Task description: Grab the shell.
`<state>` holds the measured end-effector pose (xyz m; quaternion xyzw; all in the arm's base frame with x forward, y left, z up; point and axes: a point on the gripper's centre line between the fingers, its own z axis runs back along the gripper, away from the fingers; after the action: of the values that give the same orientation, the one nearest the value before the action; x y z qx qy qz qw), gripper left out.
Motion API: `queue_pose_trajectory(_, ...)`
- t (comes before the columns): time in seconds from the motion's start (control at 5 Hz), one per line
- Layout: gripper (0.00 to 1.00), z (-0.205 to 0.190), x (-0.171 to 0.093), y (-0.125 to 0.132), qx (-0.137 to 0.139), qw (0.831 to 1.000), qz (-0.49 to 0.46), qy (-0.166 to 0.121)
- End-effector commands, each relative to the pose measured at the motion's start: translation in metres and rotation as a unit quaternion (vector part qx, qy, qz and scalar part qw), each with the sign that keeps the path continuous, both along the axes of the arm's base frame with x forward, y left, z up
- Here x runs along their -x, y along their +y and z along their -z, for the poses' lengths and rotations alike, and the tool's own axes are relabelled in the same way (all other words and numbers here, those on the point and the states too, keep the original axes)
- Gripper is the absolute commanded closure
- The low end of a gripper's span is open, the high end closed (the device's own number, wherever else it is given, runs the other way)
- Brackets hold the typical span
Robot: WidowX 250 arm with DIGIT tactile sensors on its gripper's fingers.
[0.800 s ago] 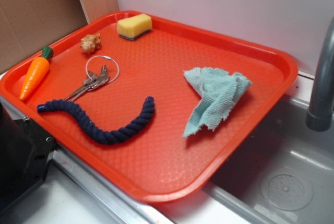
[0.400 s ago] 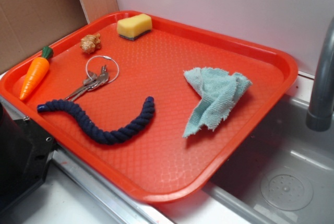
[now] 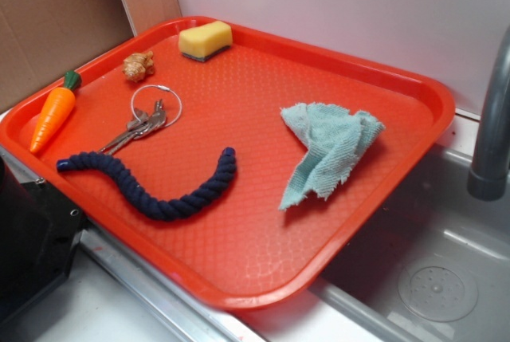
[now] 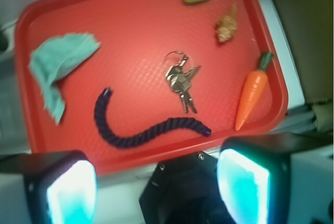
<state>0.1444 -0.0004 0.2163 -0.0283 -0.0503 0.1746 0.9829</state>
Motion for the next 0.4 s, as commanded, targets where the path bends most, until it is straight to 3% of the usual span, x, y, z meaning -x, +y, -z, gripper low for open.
queue_pose_trajectory(0.0,0.0,0.027,-0.031,0.034,0.003,0.993,-0.117,-0.034)
queue_pose_trajectory(0.2,0.0,0.052,-0.05,0.054,-0.014,0.985,-0.172,-0.03)
